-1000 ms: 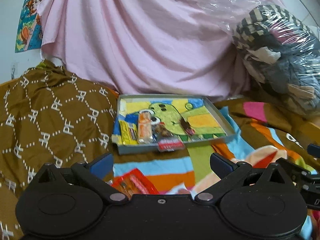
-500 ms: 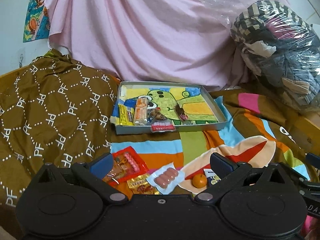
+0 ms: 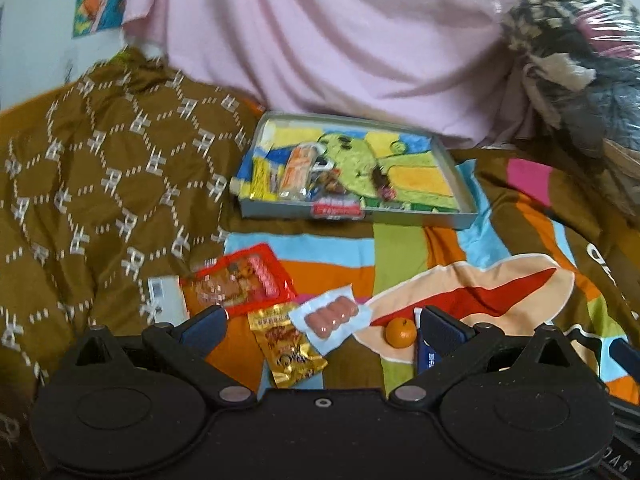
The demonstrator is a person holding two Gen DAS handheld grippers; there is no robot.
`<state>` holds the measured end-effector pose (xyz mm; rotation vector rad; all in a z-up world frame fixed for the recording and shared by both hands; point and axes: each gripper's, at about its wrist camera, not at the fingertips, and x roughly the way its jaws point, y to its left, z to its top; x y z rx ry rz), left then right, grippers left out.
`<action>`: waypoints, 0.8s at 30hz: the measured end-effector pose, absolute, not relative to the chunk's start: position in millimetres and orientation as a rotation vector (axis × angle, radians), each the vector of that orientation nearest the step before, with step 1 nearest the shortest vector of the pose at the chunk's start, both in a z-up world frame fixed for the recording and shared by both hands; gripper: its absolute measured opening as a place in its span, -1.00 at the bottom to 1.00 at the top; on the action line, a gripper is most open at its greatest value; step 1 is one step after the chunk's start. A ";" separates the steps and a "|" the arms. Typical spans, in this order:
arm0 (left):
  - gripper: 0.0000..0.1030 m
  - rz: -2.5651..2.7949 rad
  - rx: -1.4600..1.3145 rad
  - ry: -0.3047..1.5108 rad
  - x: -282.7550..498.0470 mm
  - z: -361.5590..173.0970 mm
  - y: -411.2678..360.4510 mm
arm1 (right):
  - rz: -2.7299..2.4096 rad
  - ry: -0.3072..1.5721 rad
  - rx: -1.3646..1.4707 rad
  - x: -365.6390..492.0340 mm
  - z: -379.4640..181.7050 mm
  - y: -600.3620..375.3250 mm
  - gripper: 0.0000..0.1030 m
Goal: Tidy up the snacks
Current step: 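Raise both tools away from the tray back over the remaining snacks, then grasp blue 'Ca' tube with right tool while left tool moves toward gold snack bag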
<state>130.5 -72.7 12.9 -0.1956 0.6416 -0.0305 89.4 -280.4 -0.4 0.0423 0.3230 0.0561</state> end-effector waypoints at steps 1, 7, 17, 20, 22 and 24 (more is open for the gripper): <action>0.98 -0.022 -0.204 0.647 130.7 10.6 -73.0 | 0.059 0.329 0.041 90.5 -1.5 -279.9 1.00; 0.98 0.028 -0.177 0.631 124.6 4.0 -73.6 | 0.085 0.387 0.031 99.8 -7.1 -275.8 1.00; 0.98 0.030 -0.125 0.644 133.4 -5.0 -72.6 | 0.147 0.477 0.021 109.7 -14.5 -267.5 1.00; 0.98 0.004 -0.126 0.660 136.3 -12.0 -70.6 | 0.167 0.514 0.039 111.0 -16.2 -268.9 1.00; 0.98 -0.004 -0.127 0.669 138.7 -14.7 -67.1 | 0.175 0.538 0.045 111.5 -17.6 -268.6 1.00; 0.98 -0.016 -0.129 0.670 142.4 -16.2 -61.0 | 0.183 0.559 0.042 112.1 -19.2 -267.4 1.00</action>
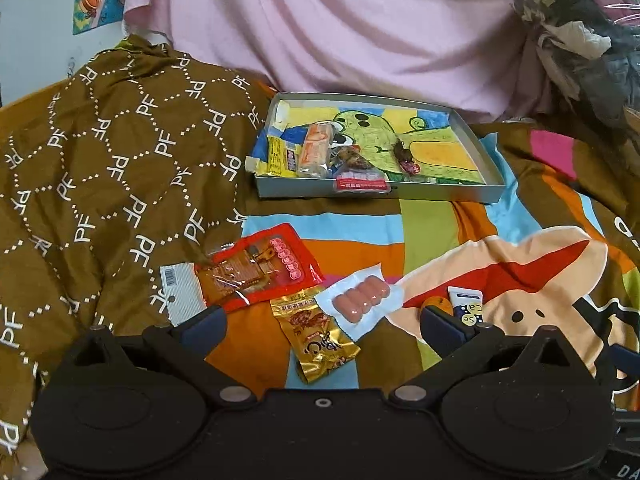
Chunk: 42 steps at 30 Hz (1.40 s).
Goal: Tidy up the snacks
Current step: 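Grasp blue 'Ca' tube with right tool while left tool moves toward gold snack bag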
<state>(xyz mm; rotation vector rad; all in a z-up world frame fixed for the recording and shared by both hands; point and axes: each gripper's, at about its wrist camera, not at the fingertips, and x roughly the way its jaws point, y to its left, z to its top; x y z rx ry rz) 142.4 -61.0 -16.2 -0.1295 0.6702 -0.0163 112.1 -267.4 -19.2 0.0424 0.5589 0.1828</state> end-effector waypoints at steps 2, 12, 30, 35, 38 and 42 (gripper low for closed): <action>0.98 -0.027 -0.124 0.681 146.2 -18.2 -55.3 | 0.196 0.585 0.043 113.6 -21.5 -265.1 1.00; 0.98 -0.179 -0.075 0.745 166.0 -49.4 -30.6 | 0.179 0.710 0.068 136.1 -36.6 -261.2 1.00; 0.98 -0.333 -0.166 0.868 214.5 -96.8 -12.0 | 0.234 0.731 -0.316 195.5 -72.3 -212.0 0.98; 0.98 -0.370 -0.161 0.896 227.1 -99.0 -24.2 | 0.239 0.773 -0.252 208.3 -78.8 -220.0 0.84; 0.98 -0.374 -0.164 0.923 233.3 -104.1 -31.3 | 0.234 0.827 -0.205 213.2 -87.0 -225.6 0.72; 0.95 -0.345 -0.162 0.958 239.4 -110.9 -40.9 | 0.246 0.854 -0.177 213.9 -93.0 -227.6 0.63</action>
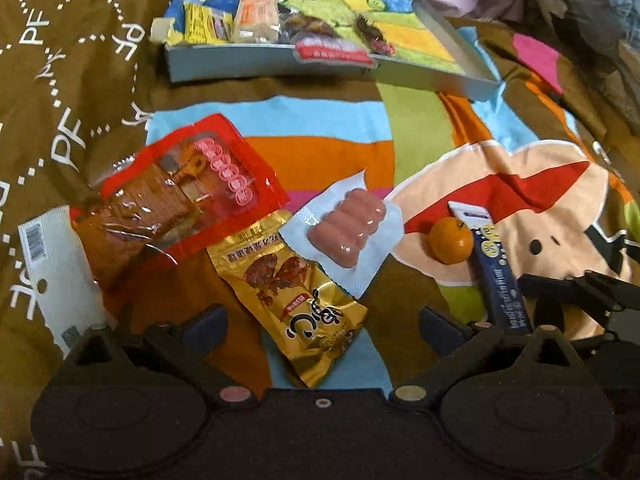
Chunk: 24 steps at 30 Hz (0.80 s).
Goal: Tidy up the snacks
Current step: 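Grasp blue 'Ca' tube with right tool while left tool moves toward gold snack bag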
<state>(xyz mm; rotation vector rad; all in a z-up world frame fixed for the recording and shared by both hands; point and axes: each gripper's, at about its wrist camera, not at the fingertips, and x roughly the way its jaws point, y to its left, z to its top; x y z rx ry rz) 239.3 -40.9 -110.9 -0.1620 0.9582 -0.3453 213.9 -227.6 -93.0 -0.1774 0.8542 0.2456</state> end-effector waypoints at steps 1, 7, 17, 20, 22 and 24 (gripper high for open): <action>0.95 -0.331 -0.154 0.963 240.7 -112.1 -43.1 | 0.253 0.850 -0.175 213.8 -92.9 -227.4 0.61; 0.71 -0.271 -0.086 0.964 246.8 -114.7 -54.9 | 0.282 0.824 -0.160 217.0 -94.2 -229.6 0.26; 0.51 -0.245 -0.086 0.964 247.8 -113.2 -56.0 | 0.316 0.809 -0.149 218.0 -92.9 -227.3 -0.22; 0.46 -0.268 -0.085 0.970 245.8 -112.2 -62.3 | 0.329 0.805 -0.160 216.6 -92.6 -224.1 -0.29; 0.36 -0.289 -0.078 0.973 243.5 -111.2 -65.7 | 0.334 0.805 -0.162 216.1 -92.1 -223.5 -0.32; 0.35 -0.302 -0.062 0.975 242.4 -110.3 -68.3 | 0.335 0.805 -0.164 215.9 -92.0 -223.0 -0.32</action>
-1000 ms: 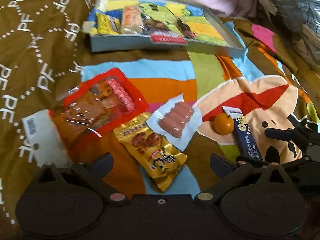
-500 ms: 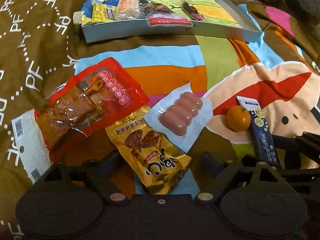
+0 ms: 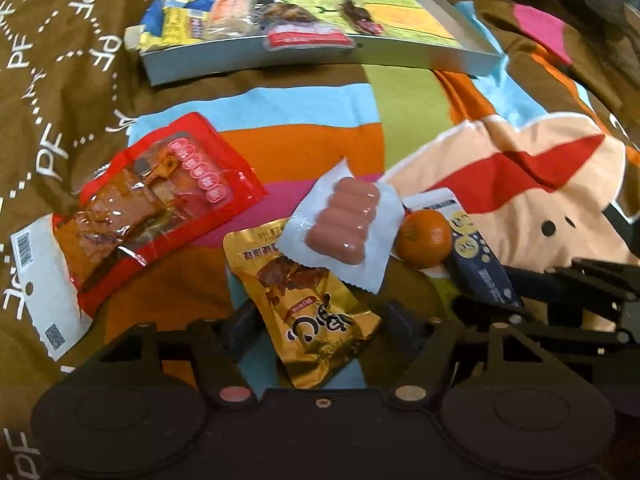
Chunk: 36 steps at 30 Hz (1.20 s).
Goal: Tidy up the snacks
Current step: 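Grasp blue 'Ca' tube with right tool while left tool moves toward gold snack bag, then grasp gold snack bag with left tool while right tool lifts the blue tube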
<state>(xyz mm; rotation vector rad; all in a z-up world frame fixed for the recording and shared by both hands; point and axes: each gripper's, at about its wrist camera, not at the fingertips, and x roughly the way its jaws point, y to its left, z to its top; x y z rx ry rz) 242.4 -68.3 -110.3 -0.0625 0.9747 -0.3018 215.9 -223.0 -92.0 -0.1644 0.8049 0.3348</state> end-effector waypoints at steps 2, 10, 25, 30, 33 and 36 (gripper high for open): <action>0.37 -0.302 -0.066 0.983 244.4 -111.5 -67.3 | 0.334 0.807 -0.169 216.6 -92.5 -223.0 -0.32; 0.55 -0.269 -0.075 0.970 249.9 -116.8 -70.9 | 0.309 0.802 -0.219 218.4 -93.7 -218.3 -0.21; 0.11 -0.311 -0.033 0.945 233.9 -109.9 -62.4 | 0.310 0.819 -0.237 216.7 -93.4 -215.1 -0.43; 0.05 -0.341 0.018 0.919 221.3 -107.8 -71.7 | 0.299 0.778 -0.357 210.2 -93.9 -206.2 -0.47; 0.03 -0.342 0.062 0.899 219.0 -108.0 -80.3 | 0.292 0.744 -0.444 206.0 -96.5 -199.4 -0.49; 0.02 -0.332 0.091 0.891 220.7 -108.6 -85.3 | 0.276 0.705 -0.523 205.5 -98.4 -195.4 -0.50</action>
